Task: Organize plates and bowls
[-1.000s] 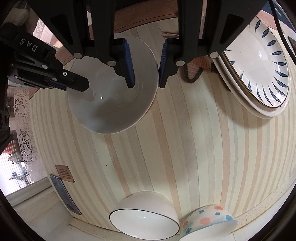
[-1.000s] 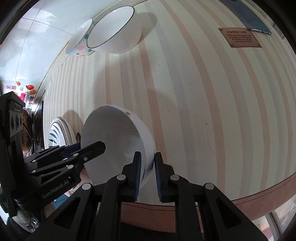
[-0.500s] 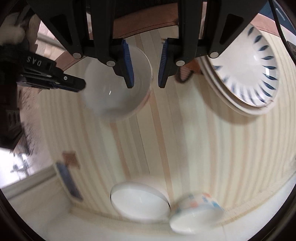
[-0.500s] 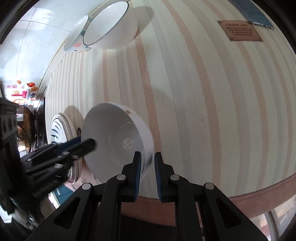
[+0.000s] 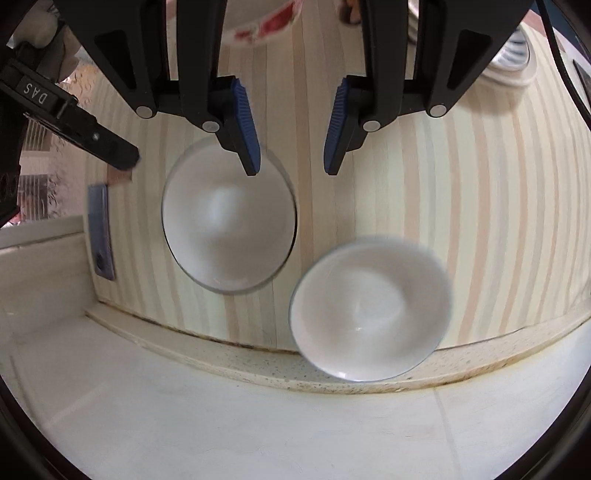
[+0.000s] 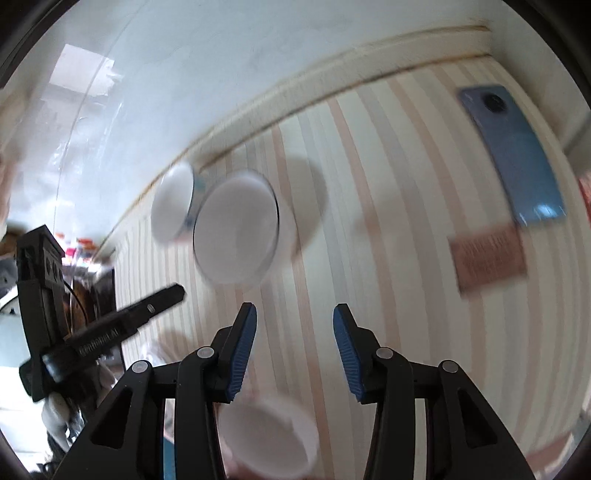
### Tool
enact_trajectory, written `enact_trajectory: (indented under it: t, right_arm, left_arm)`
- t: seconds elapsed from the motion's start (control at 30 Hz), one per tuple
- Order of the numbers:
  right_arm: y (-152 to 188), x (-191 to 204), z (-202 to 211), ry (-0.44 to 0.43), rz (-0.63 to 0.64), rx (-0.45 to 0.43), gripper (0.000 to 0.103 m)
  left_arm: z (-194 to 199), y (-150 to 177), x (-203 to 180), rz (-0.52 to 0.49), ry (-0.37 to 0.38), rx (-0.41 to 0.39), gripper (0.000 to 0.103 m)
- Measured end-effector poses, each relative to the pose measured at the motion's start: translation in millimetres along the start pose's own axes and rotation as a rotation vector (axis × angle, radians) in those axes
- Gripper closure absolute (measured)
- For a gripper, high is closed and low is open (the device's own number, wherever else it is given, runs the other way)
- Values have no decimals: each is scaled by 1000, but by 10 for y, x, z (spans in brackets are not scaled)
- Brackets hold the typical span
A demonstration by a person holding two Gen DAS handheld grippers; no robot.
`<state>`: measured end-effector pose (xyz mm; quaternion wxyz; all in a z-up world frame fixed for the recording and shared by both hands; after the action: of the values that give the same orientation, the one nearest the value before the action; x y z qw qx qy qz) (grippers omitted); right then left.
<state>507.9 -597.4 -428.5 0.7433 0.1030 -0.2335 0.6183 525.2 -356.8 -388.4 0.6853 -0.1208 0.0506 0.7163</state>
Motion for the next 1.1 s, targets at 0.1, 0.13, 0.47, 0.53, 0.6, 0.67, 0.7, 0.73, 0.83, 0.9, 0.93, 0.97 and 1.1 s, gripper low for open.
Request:
enact_trajectory:
  t: [0.1,0.13,0.47,0.53,0.6,0.67,0.7,0.73,0.83,0.9,0.93,0.97,1.1]
  right_arm:
    - [-294,-9,-228,5,-6,-9,57]
    - [-388,-3,-324,-2,-12,-7,57]
    - [-576,103,-785,45,42,31,90]
    - [-575,113,-798,48,44,36,90]
    - [-580,131,-782,42,40,37,90]
    - [-518,183,-720,42,48,29,90]
    - [-481,215,-670,44,51,25,90]
    - [-448,192,-615,44,53,22,90]
    - [-300,265,-394,38,59,8,90]
    - [-190,308,-272,39,68,5,90]
    - [-92,346,-180,36,73,0,90]
    - [-28,361,-117,35,78,1,90]
    - [353,442,115,40,91,15,90]
  left_arm:
    - [-170,-108,-17,4,-8,23,70]
    - [-221,-136,-30,5,-8,28,70]
    - [-316,-147,-121,-44,-49,-14,79]
    - [-260,-122,-111,-48,-41,-17,79]
    - [-178,-95,-103,-63,-39,-29,79]
    - [-93,-61,-120,-77,-34,-37,79]
    - [-44,-33,-138,-83,-29,-38,79]
    - [-16,-13,-156,-87,-25,-37,79]
    - [135,107,-202,-106,-5,-39,79]
    - [267,242,-211,-128,0,-40,79]
    - [319,311,-218,-135,5,-42,79]
    - [357,368,-221,-142,7,-39,79]
    - [502,692,-232,-174,22,-14,79]
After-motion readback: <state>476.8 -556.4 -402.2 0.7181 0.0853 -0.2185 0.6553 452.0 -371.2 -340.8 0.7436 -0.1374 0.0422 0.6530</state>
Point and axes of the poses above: each gripper's, at about its wrist camera, not at the fingertips, and z roughly against the way its jaws point, x to its left, y to its underside, the point moved 4 cm from there along -z, roughly the way its jaws point, and after that the axes turned 6 degrees about z, right-handed, at the moved point
